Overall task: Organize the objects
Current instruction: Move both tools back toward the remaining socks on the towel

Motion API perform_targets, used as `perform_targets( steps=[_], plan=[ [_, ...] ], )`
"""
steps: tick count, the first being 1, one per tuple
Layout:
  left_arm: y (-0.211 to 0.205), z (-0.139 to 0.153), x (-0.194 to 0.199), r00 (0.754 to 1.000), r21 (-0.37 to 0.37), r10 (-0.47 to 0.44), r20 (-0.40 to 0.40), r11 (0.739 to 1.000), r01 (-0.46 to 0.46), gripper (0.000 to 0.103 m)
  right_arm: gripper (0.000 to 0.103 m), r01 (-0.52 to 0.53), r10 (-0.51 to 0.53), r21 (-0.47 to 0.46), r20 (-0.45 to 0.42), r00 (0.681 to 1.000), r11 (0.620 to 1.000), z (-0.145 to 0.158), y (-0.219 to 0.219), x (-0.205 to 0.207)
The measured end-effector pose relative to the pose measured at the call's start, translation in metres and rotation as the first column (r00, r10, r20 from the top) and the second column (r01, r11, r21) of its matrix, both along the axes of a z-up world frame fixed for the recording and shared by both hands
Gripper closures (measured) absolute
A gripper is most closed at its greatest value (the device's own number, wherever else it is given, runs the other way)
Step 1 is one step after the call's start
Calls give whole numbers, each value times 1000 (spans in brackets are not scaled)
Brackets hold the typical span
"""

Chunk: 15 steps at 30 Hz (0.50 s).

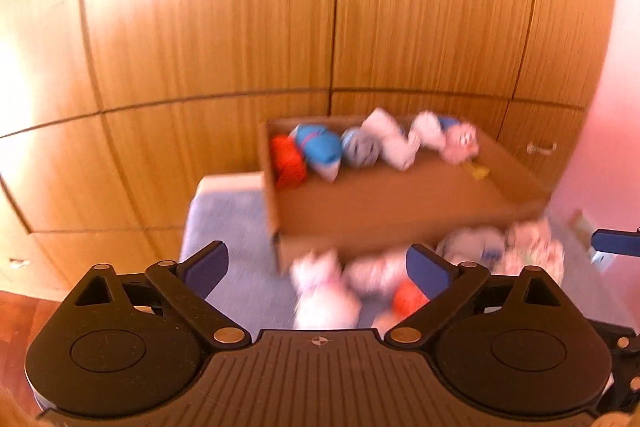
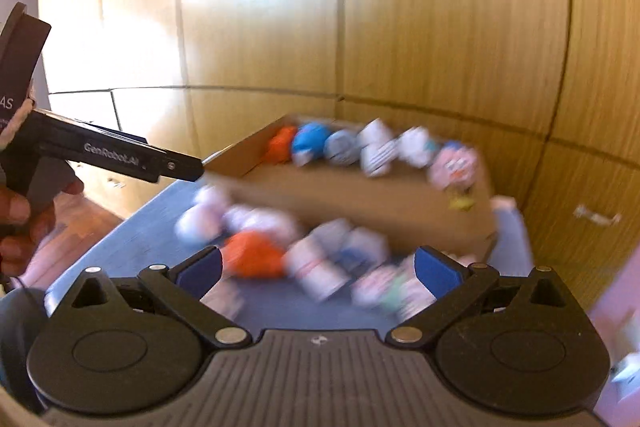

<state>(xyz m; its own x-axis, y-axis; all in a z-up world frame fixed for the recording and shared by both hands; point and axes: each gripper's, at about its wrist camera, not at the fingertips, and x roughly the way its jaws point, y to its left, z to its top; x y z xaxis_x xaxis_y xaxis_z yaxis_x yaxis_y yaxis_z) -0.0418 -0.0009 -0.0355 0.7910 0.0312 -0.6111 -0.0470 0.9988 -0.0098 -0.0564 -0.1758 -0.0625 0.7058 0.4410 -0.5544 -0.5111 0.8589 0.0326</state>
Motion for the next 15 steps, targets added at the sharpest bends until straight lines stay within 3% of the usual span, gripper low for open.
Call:
perform_targets(
  steps=[5,9,11,13,14,15],
  plan=[
    [13,-16,-44,999,20,48,-1,999,-48,1,1,-94,93,-14,-30,995,996,-26,45,-17],
    [24,-24,-70,997,13,72,-12,997,-72,0,4,-92,90,-37,-60,994,995,-47,71,-9],
    [26,-28,-76,997,24,76,-17,997,-75,0,11,-75,70,-51,-79,994,996,-57,78,-2],
    [27,-31,-80,997,28,71,-20,997,-71,0,33,-55,49,-56,-98,994,997,-65,80,4],
    [27,-34,-81,997,30,66,-26,997,-65,0,35,-39,34,-56,-97,995,998,-68,79,7],
    [26,-35,-80,998,27,57,-30,998,-56,0,45,-33,28,-42,-98,995,999,-67,77,9]
  ],
)
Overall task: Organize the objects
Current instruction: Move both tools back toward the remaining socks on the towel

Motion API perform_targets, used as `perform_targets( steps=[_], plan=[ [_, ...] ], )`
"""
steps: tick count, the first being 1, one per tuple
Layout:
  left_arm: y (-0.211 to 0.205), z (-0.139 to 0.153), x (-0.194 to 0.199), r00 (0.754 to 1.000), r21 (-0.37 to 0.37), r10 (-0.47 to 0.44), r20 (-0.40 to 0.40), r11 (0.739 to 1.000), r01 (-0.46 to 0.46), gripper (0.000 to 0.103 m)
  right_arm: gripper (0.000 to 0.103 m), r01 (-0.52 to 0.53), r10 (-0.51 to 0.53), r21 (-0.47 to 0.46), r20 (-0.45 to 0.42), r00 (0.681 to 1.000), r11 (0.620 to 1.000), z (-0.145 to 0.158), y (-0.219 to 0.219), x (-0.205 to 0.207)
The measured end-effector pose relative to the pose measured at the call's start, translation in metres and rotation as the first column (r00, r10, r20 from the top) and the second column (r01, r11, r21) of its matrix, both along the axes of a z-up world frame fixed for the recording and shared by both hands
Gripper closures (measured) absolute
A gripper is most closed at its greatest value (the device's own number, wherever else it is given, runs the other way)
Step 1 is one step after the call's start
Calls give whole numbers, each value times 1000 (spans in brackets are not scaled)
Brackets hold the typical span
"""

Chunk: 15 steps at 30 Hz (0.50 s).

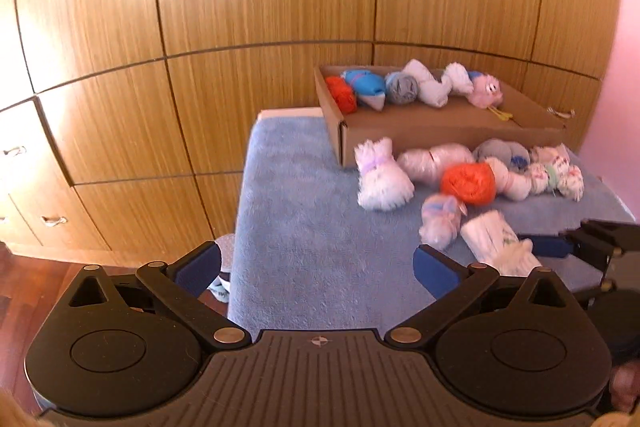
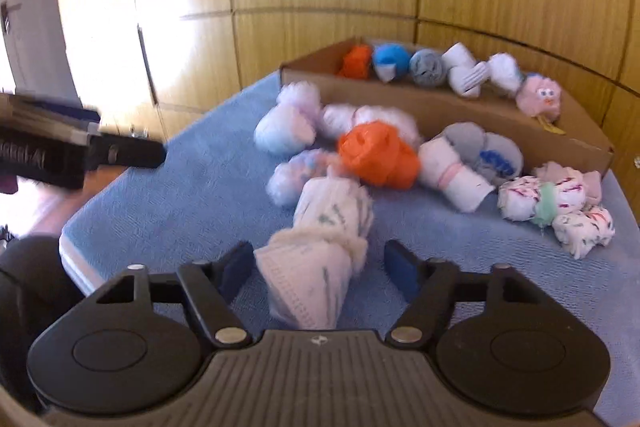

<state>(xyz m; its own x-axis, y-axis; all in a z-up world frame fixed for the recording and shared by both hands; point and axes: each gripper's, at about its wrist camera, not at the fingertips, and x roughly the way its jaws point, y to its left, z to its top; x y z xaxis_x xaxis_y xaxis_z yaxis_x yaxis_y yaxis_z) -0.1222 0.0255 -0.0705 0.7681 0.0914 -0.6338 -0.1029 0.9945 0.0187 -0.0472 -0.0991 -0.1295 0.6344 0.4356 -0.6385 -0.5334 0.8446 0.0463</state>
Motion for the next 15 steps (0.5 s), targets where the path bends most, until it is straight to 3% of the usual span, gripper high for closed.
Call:
perform_targets(
  steps=[1,3,9,15],
  plan=[
    [-1,-1,1,1000,-2,-8,0,1000,8,0,57,4,-4,6,-1,1000,1000,1,-3,2],
    [-7,-1,5,999,-4,-31,9,1000,31,0,64,29,-29,48,-15,999,998,8,-15,7],
    [-40,-8,35,989,-12,-145,21,989,145,0,65,87,-90,92,24,996,992,21,-54,14],
    [-66,-28,64,991,-64,-132,-21,989,131,7,63,129,-136,103,63,989,986,18,-78,10]
  ],
)
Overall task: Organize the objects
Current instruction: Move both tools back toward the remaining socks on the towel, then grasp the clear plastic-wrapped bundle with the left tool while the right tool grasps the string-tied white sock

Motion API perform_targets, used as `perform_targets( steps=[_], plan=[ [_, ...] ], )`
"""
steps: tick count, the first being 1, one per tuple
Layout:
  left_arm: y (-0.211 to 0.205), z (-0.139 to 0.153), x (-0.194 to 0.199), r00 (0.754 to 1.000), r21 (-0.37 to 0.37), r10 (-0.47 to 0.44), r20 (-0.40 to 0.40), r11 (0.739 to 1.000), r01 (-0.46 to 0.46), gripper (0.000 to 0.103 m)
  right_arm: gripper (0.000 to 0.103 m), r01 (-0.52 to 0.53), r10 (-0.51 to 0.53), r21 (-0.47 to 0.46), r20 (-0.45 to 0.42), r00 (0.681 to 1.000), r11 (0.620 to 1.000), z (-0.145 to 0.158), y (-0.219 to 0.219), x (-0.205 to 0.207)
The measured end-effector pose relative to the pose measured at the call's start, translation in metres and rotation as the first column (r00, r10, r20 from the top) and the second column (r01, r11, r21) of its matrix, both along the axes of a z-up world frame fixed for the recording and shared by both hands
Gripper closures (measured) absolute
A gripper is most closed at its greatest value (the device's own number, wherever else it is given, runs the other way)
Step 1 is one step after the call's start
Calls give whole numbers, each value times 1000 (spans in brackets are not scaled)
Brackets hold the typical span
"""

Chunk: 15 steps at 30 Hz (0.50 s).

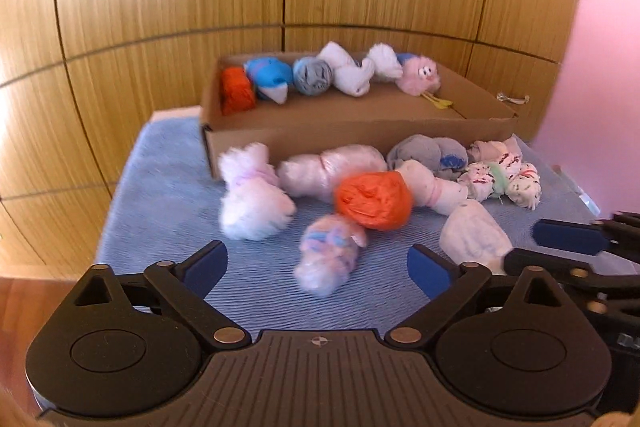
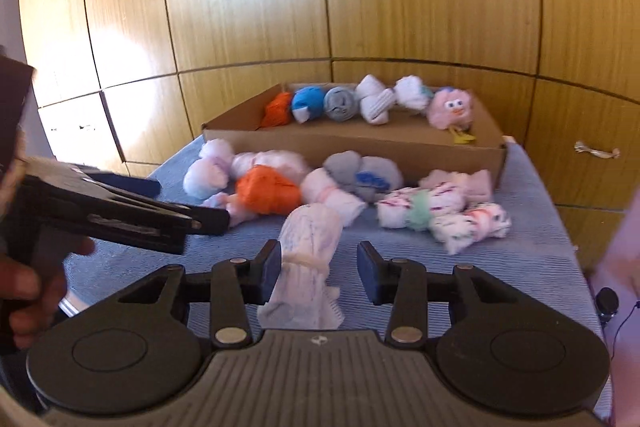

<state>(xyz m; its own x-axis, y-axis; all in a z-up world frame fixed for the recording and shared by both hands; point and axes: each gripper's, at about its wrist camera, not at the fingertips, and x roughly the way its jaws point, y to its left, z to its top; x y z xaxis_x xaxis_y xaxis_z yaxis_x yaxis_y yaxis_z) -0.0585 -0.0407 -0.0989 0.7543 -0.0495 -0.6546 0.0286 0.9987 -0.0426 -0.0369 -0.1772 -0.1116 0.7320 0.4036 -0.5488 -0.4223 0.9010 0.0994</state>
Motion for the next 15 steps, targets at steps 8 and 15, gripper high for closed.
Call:
perform_targets(
  steps=[8,15],
  plan=[
    [-7,-17,18,1000,5,-4,-26,1000,4,21,59,3,-3,37,-4,1000,999,-10,-7,7],
    [-8,-17,19,1000,15,-29,1,999,29,50,58,-35,36,24,-15,999,999,-13,16,5]
  ],
)
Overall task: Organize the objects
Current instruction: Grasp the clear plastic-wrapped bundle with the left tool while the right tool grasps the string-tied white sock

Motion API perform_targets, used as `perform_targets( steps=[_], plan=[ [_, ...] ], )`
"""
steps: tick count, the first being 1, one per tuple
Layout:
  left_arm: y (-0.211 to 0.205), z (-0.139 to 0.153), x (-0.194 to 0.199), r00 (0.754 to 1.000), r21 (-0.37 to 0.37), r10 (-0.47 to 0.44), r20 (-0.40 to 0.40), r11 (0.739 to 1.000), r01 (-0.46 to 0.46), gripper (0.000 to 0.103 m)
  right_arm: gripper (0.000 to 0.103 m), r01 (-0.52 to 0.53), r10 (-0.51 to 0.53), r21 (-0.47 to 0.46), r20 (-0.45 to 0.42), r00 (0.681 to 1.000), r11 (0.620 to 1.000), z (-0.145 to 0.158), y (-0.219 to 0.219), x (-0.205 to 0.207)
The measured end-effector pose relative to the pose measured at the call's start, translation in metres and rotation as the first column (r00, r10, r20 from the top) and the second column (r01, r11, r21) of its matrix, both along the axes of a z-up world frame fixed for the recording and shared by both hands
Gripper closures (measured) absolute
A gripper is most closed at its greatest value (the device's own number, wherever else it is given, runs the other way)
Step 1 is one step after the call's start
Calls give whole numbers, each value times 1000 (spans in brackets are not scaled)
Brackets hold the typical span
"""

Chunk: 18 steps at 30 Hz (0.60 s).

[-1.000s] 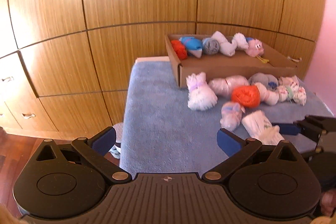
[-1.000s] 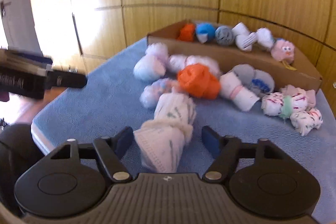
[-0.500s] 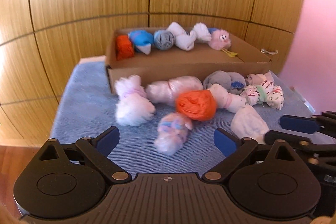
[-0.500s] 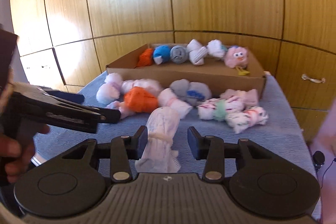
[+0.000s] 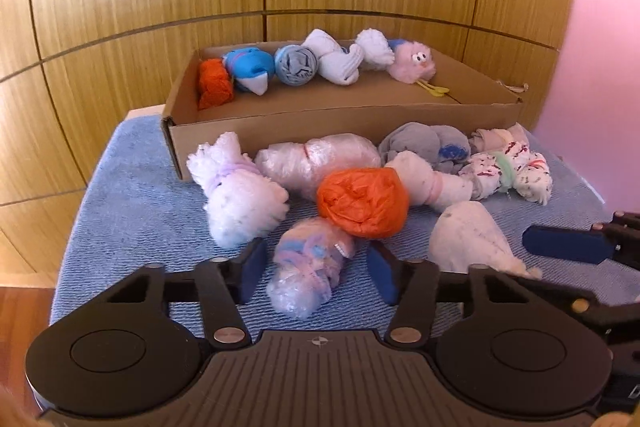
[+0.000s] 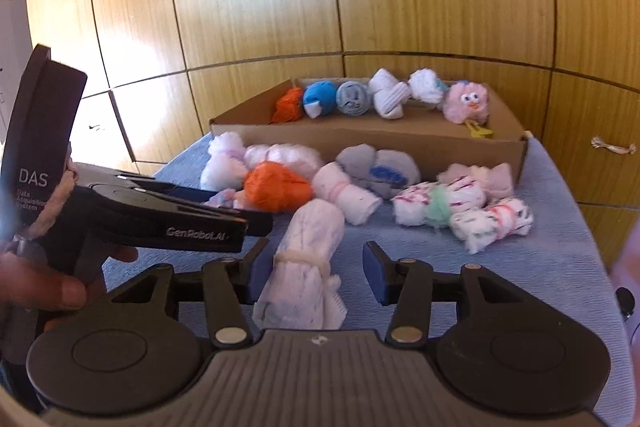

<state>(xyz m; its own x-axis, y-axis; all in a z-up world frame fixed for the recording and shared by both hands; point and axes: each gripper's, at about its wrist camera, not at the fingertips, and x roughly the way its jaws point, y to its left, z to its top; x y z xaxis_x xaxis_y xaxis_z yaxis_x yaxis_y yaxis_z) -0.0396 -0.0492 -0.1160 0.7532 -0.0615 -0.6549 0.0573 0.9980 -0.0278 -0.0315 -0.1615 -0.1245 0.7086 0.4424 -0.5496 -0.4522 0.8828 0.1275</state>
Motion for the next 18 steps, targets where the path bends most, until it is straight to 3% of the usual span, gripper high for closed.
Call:
perform_targets(
  steps=[6,13,18],
  plan=[
    [6,2,-5,1000,-17,-7,0,1000,7,64,58,-36,36,-19,-17,999,999,-6,13,-1],
    [10,12,-25,999,-23,-23,26,999,24,65,69,-61,61,1,-28,998,998,-8,17,-3],
    [18,15,-34,1000,-36,-7,14,999,8,65,70,-65,66,8,-29,997,998,-5,14,-6]
  ],
)
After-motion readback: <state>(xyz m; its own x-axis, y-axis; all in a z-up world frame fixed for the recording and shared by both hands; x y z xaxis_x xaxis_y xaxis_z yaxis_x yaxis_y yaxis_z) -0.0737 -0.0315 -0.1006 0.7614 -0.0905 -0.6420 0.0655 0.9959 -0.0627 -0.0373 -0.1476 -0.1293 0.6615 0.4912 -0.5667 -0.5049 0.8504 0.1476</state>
